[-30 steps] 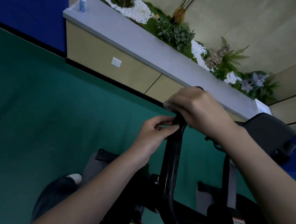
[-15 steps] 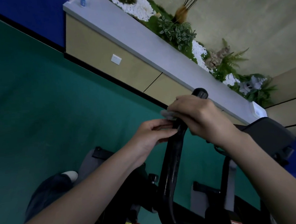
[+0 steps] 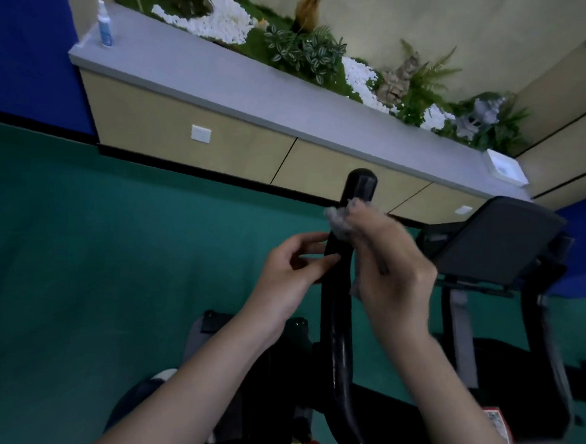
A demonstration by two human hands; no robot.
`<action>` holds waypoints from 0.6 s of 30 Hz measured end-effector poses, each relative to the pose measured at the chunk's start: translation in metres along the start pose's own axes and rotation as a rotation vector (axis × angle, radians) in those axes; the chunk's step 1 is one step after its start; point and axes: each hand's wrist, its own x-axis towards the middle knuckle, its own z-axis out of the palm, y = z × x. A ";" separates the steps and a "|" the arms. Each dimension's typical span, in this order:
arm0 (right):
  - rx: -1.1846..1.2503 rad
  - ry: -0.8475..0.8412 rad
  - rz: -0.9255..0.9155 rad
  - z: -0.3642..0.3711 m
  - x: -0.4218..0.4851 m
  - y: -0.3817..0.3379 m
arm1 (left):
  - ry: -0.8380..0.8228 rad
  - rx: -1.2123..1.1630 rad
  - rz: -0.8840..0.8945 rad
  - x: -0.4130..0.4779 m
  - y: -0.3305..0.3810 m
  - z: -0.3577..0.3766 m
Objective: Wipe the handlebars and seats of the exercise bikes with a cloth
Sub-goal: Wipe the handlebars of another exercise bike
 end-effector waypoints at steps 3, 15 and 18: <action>-0.016 0.042 0.134 0.001 -0.020 -0.005 | -0.013 0.066 0.006 0.003 0.004 -0.001; 0.025 0.478 0.636 0.034 0.050 -0.004 | -0.046 0.136 -0.026 0.009 0.008 -0.005; 0.101 0.430 0.767 0.035 0.037 -0.004 | -0.069 0.151 -0.010 0.013 0.008 -0.007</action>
